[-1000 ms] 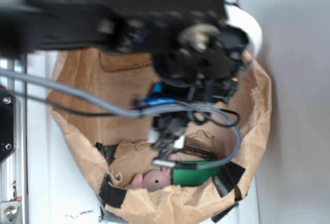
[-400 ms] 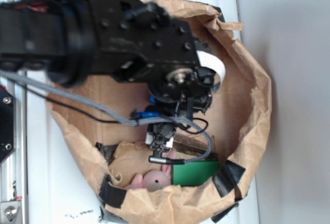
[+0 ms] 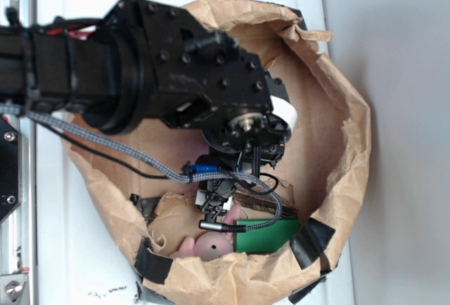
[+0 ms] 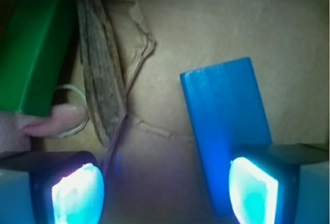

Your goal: Grab the blue block.

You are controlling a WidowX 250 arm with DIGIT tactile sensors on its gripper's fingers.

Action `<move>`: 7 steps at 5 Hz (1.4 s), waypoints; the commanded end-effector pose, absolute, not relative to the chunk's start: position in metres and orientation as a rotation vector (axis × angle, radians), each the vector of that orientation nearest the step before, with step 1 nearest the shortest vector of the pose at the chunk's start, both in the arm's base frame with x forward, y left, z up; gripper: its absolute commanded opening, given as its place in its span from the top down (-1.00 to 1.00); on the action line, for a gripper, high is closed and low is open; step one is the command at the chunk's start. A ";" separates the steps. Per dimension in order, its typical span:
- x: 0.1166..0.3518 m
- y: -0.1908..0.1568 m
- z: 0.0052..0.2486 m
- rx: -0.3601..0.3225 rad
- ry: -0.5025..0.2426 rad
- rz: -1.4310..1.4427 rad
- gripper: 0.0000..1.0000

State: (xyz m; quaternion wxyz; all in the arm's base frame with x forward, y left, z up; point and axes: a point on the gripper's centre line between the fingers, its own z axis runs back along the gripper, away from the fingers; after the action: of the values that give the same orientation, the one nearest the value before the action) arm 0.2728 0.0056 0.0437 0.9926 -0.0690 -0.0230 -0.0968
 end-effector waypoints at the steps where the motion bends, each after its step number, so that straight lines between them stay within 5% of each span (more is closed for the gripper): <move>1: 0.267 0.015 0.064 -0.117 -0.119 -0.239 -1.00; 4: 0.262 0.023 0.067 -0.116 -0.127 -0.247 -1.00; 5: 0.287 0.024 0.100 -0.172 -0.169 -0.235 -1.00; 7: 0.297 0.033 0.113 -0.153 -0.211 -0.221 -1.00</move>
State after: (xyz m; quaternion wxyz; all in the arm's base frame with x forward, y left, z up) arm 0.2894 0.0263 0.0922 0.9869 -0.0865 -0.0707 -0.1163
